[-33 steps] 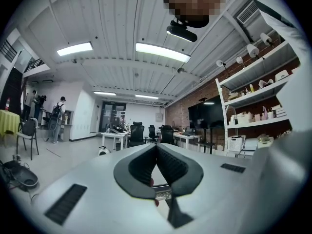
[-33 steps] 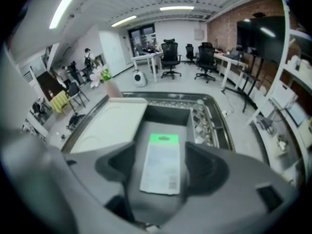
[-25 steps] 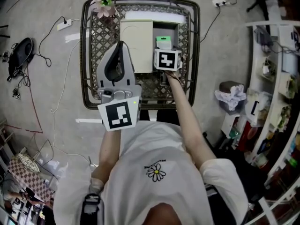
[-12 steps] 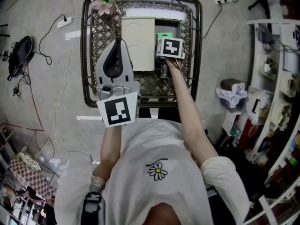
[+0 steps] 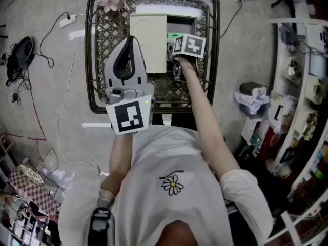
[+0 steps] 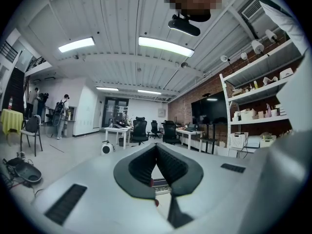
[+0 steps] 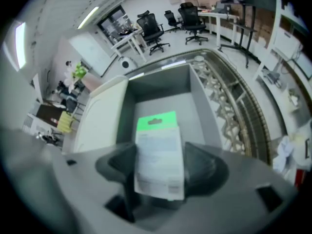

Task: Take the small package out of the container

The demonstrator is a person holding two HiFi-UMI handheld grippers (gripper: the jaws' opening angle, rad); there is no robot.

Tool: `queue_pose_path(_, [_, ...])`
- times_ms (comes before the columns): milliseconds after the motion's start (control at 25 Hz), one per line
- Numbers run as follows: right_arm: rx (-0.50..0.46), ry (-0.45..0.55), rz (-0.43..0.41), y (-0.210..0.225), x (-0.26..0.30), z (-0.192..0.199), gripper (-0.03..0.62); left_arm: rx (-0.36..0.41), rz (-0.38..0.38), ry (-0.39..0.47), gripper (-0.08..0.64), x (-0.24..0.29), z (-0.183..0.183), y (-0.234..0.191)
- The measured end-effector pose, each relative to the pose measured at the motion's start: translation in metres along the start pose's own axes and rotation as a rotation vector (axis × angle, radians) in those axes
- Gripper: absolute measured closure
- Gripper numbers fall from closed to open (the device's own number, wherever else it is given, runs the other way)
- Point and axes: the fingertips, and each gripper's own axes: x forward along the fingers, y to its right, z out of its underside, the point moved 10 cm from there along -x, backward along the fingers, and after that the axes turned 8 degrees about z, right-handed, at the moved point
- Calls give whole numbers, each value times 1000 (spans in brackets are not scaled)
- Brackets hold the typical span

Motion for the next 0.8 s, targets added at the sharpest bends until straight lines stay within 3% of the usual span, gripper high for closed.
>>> queue_pose_path(160, [-84, 39, 81, -6, -6, -3, 287, -1, -6, -4, 535, 2, 1, -1])
queue_pose_path(280, [-78, 34, 111, -8, -8, -1, 287, -6, -13, 1, 535, 1, 1, 0])
queue_pose_path(520, [-42, 20, 78, -6, -5, 2, 287, -7, -16, -8, 535, 2, 4, 1])
queue_pose_path(800, [-79, -3, 120, -5, -6, -7, 287, -15, -14, -13, 535, 7, 5, 5])
